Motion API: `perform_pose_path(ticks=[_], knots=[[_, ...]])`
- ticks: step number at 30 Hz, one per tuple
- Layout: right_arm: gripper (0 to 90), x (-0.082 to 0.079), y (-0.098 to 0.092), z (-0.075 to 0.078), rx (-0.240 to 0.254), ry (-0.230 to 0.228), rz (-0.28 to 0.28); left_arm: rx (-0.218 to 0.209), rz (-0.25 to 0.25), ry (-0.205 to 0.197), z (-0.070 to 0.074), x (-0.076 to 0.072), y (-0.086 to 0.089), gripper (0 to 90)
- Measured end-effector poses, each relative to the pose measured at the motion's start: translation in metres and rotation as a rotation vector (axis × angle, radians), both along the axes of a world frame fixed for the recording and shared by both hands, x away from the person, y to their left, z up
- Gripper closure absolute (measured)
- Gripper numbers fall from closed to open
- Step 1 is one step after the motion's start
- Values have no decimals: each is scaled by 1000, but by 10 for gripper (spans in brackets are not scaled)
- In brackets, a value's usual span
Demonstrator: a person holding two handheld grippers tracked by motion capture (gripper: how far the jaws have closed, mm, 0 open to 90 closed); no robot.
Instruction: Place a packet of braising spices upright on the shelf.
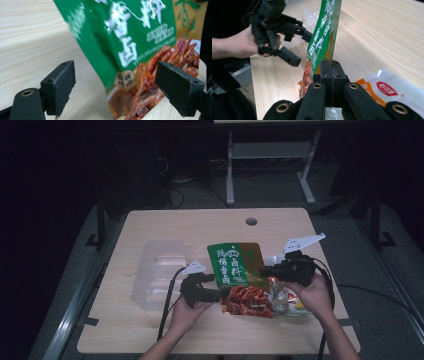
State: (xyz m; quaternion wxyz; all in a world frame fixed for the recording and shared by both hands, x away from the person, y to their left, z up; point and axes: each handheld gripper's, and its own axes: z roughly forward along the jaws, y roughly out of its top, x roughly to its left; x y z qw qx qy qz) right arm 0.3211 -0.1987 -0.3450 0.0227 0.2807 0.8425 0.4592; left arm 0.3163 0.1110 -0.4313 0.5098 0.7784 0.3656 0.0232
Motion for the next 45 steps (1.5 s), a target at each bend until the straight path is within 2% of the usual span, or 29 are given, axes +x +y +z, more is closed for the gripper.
perform_pose_path(ticks=[3,4,6,7,10,13,16,19,21,26,27,35,36,38,41,45], knots=[[900,-1,-1,1,1,-8,6,-46,-24,14,-1,5,-1,209],[900,-2,-1,0,5,-8,10,-73,-58,21,-1,9,-1,259],[900,-2,-1,0,10,-4,8,-104,-75,26,-1,10,-1,380],[900,-2,-2,0,10,-6,12,-108,-71,20,-1,10,-2,396],[900,-3,-3,-1,12,0,4,-110,-68,7,1,9,0,568],[900,-5,-8,-4,35,11,-3,-131,-72,1,5,6,5,683],[900,-6,-9,-4,59,17,-4,-131,-80,-7,8,4,7,745],[900,-12,-8,0,70,5,-4,-141,-87,-13,16,0,11,796],[899,-13,-8,1,70,3,-2,-139,-90,-14,19,0,12,811],[896,-15,-8,1,85,-19,-8,-125,-89,-55,30,-4,16,834],[895,-15,-7,-3,84,-18,1,-108,-87,-58,29,-4,17,841],[872,-14,-1,-17,55,6,14,-76,-84,-63,22,-8,19,853],[852,-14,4,-19,32,9,18,-72,-88,-66,22,-8,18,855],[837,-14,10,-19,10,2,31,-91,-85,-66,22,-10,17,855],[817,-14,16,-19,-12,-5,43,-92,-83,-70,21,-11,17,855],[801,-11,23,-22,-4,22,54,-82,-85,-77,21,-13,19,850]])
